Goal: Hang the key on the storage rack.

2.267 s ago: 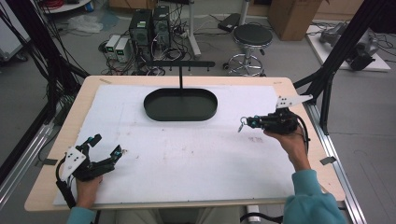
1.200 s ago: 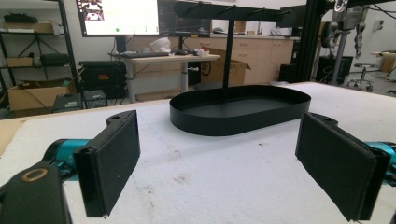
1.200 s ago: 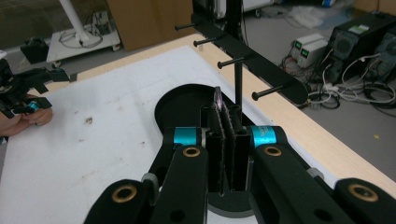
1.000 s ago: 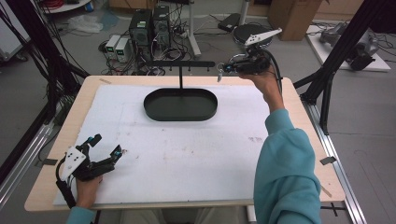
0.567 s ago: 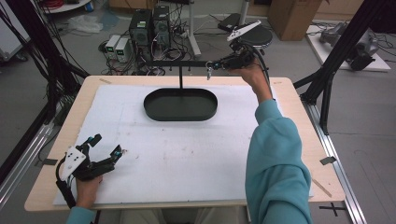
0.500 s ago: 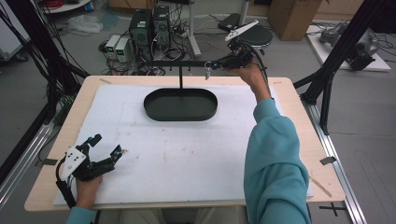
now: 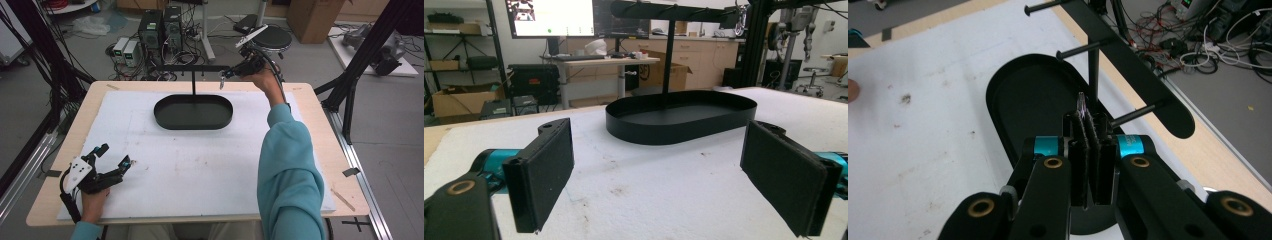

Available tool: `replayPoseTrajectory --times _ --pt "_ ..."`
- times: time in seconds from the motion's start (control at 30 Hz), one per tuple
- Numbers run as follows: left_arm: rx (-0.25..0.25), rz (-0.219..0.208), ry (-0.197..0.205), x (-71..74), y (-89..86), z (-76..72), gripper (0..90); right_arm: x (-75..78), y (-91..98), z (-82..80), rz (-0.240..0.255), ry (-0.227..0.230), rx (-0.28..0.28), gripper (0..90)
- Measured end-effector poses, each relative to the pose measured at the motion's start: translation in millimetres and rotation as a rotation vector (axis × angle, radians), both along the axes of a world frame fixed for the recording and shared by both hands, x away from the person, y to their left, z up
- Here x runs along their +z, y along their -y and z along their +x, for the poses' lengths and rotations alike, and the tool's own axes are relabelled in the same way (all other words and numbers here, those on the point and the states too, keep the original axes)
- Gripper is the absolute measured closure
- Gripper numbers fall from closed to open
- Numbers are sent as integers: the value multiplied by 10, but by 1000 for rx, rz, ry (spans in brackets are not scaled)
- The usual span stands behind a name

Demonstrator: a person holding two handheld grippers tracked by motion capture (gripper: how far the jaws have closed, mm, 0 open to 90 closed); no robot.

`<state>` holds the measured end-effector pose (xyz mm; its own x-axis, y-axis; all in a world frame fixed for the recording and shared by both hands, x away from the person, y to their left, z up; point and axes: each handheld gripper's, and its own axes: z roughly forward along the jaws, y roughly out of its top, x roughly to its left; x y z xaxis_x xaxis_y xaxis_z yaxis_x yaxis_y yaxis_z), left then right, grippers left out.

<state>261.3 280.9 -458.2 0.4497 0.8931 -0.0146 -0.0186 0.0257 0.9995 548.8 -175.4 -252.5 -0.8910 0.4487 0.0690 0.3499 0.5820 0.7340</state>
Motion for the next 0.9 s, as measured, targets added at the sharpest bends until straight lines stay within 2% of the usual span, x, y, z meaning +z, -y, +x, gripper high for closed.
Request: replayPoseTrajectory --times 0.2,0.3,0.43,0.9 --pt "-1 4 0 0 -1 -1 143 -50 -31 33 -33 3 -8 890" --pt "-2 6 -2 1 -2 -3 143 -58 -31 36 -36 -8 -13 890" --pt "-1 4 0 0 -1 -1 143 -72 -25 51 -47 0 -18 890" --pt "0 2 0 0 0 -1 143 -106 -16 83 -45 9 -41 890"
